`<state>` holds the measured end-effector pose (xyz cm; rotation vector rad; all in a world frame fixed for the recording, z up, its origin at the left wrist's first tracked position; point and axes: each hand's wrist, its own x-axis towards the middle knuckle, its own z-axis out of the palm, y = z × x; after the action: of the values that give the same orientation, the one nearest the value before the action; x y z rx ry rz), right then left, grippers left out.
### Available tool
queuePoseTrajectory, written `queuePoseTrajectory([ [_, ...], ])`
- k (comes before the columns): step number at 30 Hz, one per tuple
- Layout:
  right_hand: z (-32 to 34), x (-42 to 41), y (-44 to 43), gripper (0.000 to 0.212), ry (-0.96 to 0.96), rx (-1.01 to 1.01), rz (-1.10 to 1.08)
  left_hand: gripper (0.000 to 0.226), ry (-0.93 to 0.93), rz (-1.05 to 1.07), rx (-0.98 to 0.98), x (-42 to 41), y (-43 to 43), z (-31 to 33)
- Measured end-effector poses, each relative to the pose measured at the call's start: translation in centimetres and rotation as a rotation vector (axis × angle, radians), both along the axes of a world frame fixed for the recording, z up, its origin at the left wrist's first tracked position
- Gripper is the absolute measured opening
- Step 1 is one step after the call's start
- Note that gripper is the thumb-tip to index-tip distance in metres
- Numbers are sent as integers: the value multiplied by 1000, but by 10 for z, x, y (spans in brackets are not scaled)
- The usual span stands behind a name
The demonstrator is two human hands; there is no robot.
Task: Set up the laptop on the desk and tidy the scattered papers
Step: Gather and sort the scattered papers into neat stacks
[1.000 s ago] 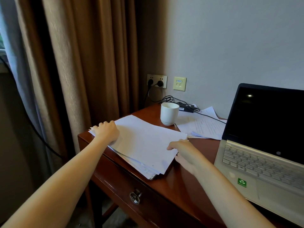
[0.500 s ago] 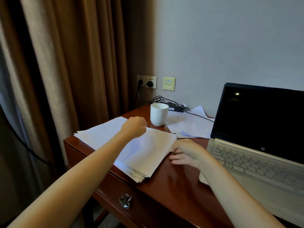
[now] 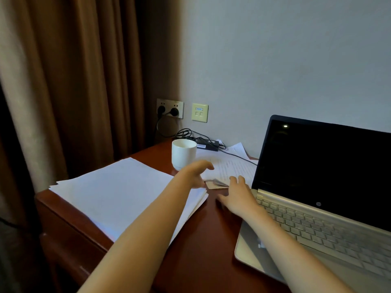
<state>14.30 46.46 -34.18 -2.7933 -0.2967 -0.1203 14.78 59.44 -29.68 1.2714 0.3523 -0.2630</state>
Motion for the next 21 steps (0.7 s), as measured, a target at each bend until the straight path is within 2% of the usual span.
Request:
queuePoseTrajectory([
  [3,-3,14,-2,71,-6,31,2,70,74,118,-262,13,-3,-5],
  [6,-6,28,-4,75,7,80,-24,67,79,170,-337,25,-5,-17],
  [7,-7,32,-4,74,7,76,-19,60,67,165,-337,28,-7,-21],
  [10,-7,45,-2,70,11,44,-8,20,-18,151,-345,34,-12,-32],
  [12,-5,51,-1,63,-9,0,-43,7,-59,167,-331,38,-15,-37],
  [17,4,70,0,30,-226,-324,-45,9,-81,125,-204,40,-18,-45],
  [21,0,87,4,26,-284,-419,-43,25,-110,107,-177,40,-18,-46],
])
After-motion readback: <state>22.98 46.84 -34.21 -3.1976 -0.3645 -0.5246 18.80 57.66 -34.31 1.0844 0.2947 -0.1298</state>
